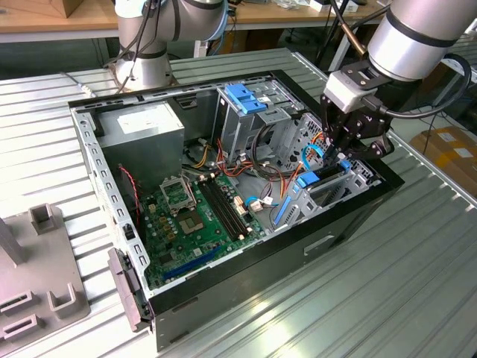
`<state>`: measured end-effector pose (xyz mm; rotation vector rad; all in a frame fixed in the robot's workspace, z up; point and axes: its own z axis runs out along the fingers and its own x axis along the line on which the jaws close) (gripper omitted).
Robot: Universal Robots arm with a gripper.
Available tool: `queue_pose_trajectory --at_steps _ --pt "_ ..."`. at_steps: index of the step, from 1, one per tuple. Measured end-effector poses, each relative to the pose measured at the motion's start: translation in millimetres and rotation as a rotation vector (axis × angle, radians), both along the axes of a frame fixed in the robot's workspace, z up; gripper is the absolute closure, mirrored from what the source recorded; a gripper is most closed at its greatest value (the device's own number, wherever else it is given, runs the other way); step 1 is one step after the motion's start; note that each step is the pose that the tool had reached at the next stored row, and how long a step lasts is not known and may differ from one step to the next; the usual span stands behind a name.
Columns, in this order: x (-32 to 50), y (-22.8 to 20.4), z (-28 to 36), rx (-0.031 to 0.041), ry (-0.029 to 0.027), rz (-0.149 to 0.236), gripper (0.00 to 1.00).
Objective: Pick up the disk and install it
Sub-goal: 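Insert the first disk wire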
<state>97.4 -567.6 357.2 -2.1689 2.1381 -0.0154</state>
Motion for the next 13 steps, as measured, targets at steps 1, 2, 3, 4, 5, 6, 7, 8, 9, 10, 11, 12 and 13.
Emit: queue_pose_trajectory --at_steps 1,2,3,4,5,6,7,8,9,10,11,12,13 --pt "0.0 0.0 -0.1 0.0001 0.0000 0.000 0.84" --pt "0.0 0.0 -0.2 0.0000 0.0000 0.000 0.84" --pt "0.0 0.0 -0.2 -0.0001 0.0000 0.000 0.84" --pt "0.0 0.0 -0.3 -0.0001 0.0000 0.000 0.84" --pt "0.0 0.0 -0.4 0.0001 0.0000 0.000 0.84" --pt "0.0 0.0 -0.3 -0.0001 0.0000 0.000 0.84" --pt "0.0 0.0 -0.4 0.0001 0.0000 0.000 0.84" --pt "-0.3 0.0 -0.5 0.0001 -0.0026 0.000 0.84" --pt "-0.5 0.0 -0.6 0.0002 -0.0063 0.000 0.84" --pt "-0.5 0.0 -0.6 0.0002 -0.0067 0.000 0.84" --pt "-0.5 0.0 -0.5 0.0000 -0.0069 0.000 0.84" --pt "-0.5 0.0 -0.6 0.0001 -0.0070 0.000 0.84" --pt "-0.7 0.1 -1.0 0.0001 -0.0086 0.000 0.84"
